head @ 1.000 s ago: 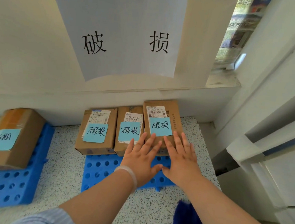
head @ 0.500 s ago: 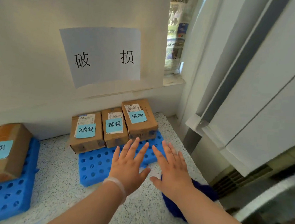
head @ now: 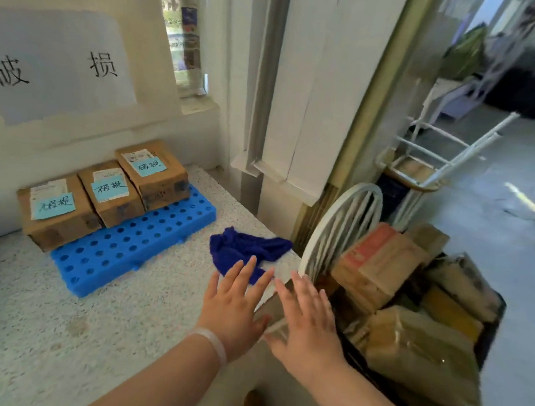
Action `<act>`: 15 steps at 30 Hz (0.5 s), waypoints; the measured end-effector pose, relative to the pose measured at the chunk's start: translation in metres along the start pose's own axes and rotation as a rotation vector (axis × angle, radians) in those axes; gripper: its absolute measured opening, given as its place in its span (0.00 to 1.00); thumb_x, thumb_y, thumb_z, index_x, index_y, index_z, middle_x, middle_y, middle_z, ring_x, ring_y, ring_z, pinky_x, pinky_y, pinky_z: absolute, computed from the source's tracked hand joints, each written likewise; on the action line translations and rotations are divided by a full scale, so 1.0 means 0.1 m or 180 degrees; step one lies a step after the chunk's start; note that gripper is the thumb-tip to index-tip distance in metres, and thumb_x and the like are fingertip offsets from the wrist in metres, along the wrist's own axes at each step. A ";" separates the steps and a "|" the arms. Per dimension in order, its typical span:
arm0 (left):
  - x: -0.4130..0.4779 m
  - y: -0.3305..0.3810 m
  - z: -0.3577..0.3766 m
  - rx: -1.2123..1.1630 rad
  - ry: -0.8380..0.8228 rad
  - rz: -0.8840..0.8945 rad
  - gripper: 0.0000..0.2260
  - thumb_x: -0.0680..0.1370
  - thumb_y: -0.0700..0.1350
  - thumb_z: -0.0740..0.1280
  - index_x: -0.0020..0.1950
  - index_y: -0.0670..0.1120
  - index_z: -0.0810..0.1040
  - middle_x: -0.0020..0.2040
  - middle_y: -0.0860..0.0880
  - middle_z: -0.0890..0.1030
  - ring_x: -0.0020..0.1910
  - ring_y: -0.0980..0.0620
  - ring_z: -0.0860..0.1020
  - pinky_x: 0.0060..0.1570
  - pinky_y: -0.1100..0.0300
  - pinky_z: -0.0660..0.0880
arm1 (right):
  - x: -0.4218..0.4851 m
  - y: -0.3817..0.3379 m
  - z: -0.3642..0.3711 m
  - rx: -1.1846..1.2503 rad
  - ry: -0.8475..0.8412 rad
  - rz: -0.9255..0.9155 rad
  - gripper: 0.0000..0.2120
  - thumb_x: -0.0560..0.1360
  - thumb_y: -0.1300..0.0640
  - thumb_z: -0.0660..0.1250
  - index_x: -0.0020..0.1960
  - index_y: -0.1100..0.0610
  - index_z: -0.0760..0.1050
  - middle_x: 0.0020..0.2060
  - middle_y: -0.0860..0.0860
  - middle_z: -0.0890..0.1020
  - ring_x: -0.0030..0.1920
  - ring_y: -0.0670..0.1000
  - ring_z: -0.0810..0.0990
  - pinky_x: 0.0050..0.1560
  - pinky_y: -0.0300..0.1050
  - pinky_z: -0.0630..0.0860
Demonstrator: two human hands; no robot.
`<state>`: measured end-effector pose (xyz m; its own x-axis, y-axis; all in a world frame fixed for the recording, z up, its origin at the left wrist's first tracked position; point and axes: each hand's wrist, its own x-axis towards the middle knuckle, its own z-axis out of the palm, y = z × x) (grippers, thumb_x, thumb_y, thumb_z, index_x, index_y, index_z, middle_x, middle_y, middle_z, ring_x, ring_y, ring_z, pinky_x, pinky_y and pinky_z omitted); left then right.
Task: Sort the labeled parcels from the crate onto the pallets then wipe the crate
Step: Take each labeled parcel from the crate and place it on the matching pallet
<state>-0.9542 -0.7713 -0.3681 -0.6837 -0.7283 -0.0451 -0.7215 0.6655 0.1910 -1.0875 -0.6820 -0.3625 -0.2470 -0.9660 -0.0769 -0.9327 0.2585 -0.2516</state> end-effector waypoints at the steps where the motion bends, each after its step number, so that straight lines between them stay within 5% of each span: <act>1: 0.03 0.13 -0.01 -0.0026 0.0092 0.0114 0.34 0.70 0.67 0.39 0.74 0.62 0.33 0.76 0.54 0.33 0.79 0.49 0.41 0.73 0.46 0.37 | -0.09 0.12 -0.02 -0.0074 0.0165 0.0035 0.41 0.72 0.37 0.61 0.79 0.42 0.45 0.79 0.48 0.43 0.77 0.47 0.40 0.77 0.51 0.40; 4: 0.14 0.50 -0.04 -0.0101 0.0034 0.0308 0.34 0.79 0.63 0.53 0.75 0.62 0.33 0.79 0.53 0.37 0.79 0.49 0.41 0.75 0.47 0.40 | -0.38 0.44 -0.10 0.0099 0.0277 0.0338 0.41 0.76 0.39 0.61 0.77 0.40 0.36 0.73 0.42 0.29 0.75 0.46 0.29 0.76 0.52 0.33; 15: 0.82 1.73 0.05 -0.0248 -0.0451 0.0621 0.31 0.80 0.64 0.53 0.78 0.63 0.41 0.80 0.54 0.42 0.79 0.50 0.43 0.76 0.47 0.42 | -0.61 1.71 -0.57 0.0608 0.0229 0.1431 0.40 0.78 0.36 0.58 0.78 0.43 0.36 0.77 0.45 0.35 0.78 0.50 0.38 0.76 0.51 0.44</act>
<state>-1.1355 -0.7155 -0.3436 -0.8216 -0.5536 -0.1358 -0.5676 0.7727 0.2843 -1.2473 -0.5793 -0.3459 -0.6376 -0.7549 -0.1533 -0.6664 0.6404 -0.3817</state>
